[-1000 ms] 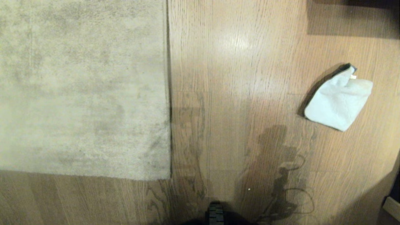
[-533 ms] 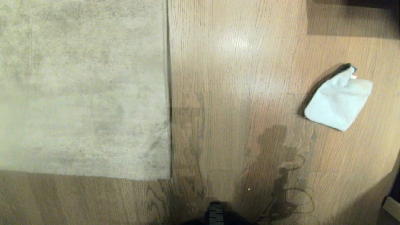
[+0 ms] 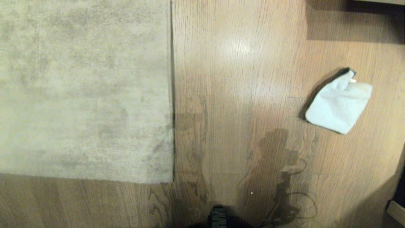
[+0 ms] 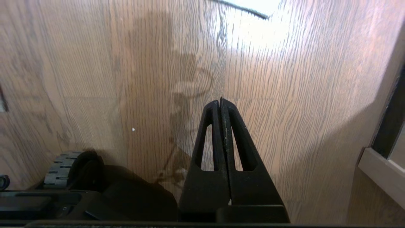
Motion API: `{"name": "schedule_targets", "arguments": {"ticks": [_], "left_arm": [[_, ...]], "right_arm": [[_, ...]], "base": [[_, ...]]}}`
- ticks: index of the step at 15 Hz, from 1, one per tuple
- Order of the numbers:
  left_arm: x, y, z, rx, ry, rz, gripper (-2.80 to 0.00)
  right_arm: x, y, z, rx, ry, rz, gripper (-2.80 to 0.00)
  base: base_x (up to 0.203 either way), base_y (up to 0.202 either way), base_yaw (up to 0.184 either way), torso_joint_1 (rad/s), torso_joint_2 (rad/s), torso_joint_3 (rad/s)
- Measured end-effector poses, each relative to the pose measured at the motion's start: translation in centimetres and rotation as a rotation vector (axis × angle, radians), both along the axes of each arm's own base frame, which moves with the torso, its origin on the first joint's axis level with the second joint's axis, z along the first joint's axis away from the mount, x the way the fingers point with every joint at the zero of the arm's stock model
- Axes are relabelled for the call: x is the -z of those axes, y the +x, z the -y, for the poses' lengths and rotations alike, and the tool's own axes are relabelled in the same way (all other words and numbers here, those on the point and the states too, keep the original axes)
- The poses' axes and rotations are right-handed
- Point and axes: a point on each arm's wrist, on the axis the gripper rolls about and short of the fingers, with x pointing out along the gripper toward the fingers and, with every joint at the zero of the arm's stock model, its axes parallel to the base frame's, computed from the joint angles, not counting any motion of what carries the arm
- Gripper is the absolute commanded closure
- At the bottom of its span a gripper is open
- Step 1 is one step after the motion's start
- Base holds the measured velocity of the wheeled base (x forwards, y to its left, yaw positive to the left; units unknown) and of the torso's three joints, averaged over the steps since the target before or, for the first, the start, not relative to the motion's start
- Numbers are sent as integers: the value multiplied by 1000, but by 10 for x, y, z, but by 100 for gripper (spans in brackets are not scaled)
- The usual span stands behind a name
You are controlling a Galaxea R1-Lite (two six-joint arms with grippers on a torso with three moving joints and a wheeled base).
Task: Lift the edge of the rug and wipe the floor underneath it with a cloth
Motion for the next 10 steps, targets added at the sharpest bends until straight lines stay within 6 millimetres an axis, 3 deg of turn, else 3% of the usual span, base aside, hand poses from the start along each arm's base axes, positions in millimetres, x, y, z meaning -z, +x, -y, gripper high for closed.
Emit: {"name": "schedule_targets", "arguments": {"ticks": [10], "left_arm": [[0, 0, 0, -2, -11, 0, 0]], "right_arm": [[0, 0, 0, 0, 0, 0, 0]], "base": [[0, 0, 0, 2, 3, 199]]}}
